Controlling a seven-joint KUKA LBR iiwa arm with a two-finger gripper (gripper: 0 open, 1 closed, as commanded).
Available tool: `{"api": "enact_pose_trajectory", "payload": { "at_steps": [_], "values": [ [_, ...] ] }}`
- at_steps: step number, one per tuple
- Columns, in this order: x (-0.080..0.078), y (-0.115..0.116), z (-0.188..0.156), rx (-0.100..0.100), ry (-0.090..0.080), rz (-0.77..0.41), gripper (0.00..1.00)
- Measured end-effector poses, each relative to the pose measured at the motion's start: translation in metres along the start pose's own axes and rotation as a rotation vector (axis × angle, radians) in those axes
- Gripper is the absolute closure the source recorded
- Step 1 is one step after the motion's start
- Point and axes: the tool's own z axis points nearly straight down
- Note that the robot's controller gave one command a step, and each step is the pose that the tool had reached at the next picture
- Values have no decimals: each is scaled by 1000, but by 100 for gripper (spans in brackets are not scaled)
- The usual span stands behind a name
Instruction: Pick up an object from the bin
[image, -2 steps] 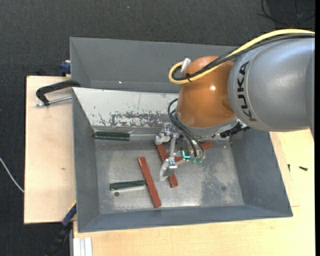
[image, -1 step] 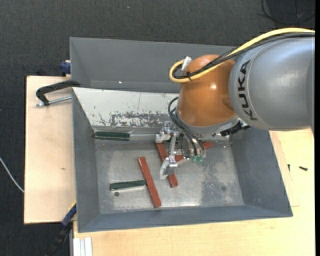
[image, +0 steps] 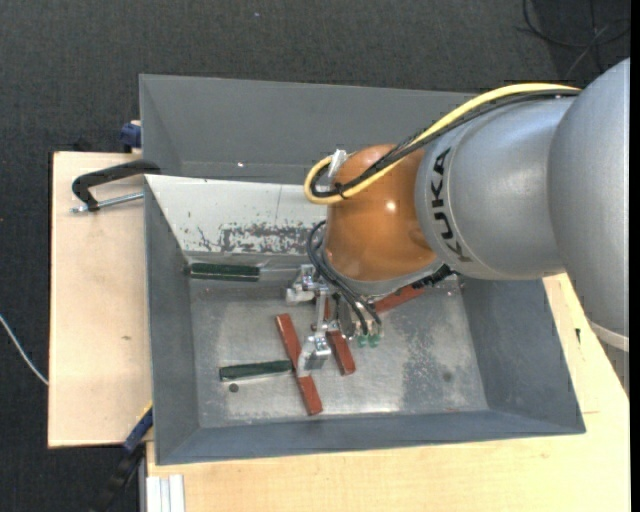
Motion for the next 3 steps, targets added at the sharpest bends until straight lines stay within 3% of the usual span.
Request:
{"api": "enact_pose_trajectory", "payload": {
  "at_steps": [1, 2, 3],
  "values": [
    [-1, 17, 52, -8, -29, -160, 100],
    [6, 16, 56, -4, 1, -161, 0],
    [6, 16, 56, -4, -3, -161, 0]
  ]
}}
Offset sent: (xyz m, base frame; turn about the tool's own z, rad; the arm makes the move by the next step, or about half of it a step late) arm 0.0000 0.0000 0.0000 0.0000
